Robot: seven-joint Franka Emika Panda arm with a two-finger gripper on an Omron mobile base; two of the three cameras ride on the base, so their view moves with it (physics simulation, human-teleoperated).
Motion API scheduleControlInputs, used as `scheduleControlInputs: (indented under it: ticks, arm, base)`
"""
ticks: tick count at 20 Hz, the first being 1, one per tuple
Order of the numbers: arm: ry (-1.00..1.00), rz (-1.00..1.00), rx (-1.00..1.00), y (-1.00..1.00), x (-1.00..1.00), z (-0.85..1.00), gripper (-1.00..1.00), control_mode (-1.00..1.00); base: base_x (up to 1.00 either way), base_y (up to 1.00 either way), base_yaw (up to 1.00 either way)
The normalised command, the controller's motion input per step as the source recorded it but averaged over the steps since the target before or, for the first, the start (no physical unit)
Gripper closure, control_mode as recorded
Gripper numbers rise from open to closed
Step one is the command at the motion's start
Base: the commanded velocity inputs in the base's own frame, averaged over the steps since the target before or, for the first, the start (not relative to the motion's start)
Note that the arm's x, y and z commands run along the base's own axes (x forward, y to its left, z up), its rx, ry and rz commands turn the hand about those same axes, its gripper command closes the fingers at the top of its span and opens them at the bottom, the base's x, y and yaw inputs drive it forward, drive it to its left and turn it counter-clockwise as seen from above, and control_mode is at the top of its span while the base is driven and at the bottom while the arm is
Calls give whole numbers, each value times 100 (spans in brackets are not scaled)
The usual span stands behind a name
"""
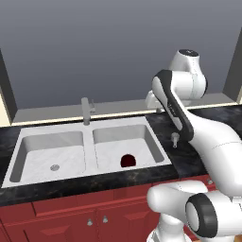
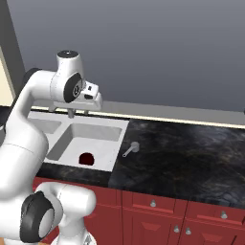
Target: Move any existing items from the left basin to the right basin for drying. Then move the measuring cup from the counter to the left basin of the sink for washing.
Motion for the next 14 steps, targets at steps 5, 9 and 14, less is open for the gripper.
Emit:
scheduleControlInputs:
  ticks: [5, 9, 14]
  arm:
    - [0, 0, 0, -11, 17, 0, -100, -100]
    - [5, -4, -7, -34, 16, -39, -100, -100]
    - [15, -11, -18, -49, 2, -75, -100, -100]
  base:
    - [0, 0, 0]
    - [0, 0, 0]
    - [0, 0, 0]
